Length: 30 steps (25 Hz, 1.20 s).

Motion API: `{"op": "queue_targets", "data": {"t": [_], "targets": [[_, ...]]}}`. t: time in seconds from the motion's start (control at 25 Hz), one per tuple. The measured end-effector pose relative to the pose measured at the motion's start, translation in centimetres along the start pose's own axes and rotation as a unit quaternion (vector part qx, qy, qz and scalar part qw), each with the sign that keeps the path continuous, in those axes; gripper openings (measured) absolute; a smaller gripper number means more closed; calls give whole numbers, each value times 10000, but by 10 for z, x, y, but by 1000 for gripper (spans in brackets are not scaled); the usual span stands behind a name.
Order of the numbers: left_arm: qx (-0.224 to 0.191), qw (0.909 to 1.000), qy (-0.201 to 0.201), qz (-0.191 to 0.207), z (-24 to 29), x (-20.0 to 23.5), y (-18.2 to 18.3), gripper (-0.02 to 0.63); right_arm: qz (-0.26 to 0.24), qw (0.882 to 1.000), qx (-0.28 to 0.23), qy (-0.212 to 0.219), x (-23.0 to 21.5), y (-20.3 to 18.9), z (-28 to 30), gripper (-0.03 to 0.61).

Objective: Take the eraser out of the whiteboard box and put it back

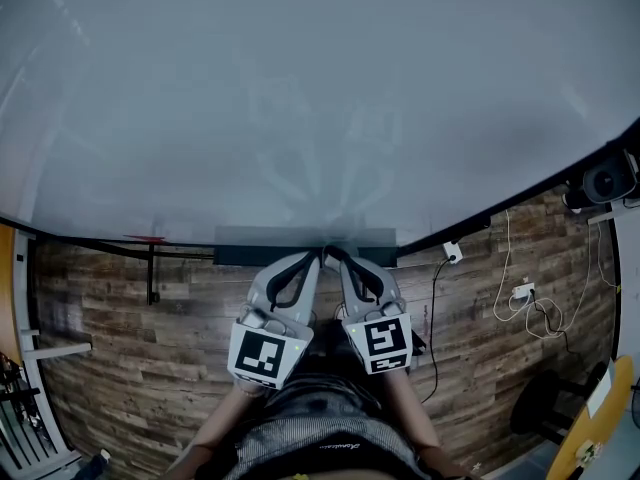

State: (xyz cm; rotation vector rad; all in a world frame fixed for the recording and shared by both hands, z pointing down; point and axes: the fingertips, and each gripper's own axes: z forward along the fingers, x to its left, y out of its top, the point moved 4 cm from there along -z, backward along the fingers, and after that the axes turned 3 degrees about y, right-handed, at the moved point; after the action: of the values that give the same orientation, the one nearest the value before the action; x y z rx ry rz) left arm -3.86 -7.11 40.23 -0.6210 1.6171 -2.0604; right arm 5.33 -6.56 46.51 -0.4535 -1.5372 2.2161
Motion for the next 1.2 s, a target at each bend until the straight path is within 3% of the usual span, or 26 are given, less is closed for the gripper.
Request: {"op": "queue_targets", "data": {"t": [0.12,0.2,0.4,0.72,1.2], "targets": [[6,10000,0,-19,-2,0,0,0,-43,9998,87,148,3,-4,2,19],[9,10000,24,-24,-2,1,0,0,-150,9992,246,292,4,-9,4,101],[5,9999,96,-39,-4,4,0,0,-348,9953,702,561,3,-23,11,196],[9,9995,282,-131,-7,12,-4,0,-535,9892,1132,762,0,-38,22,207],[-43,9978,597,-275,-16,23,-5,0,-281,9855,1276,1084,-4,-40,35,184]]}}
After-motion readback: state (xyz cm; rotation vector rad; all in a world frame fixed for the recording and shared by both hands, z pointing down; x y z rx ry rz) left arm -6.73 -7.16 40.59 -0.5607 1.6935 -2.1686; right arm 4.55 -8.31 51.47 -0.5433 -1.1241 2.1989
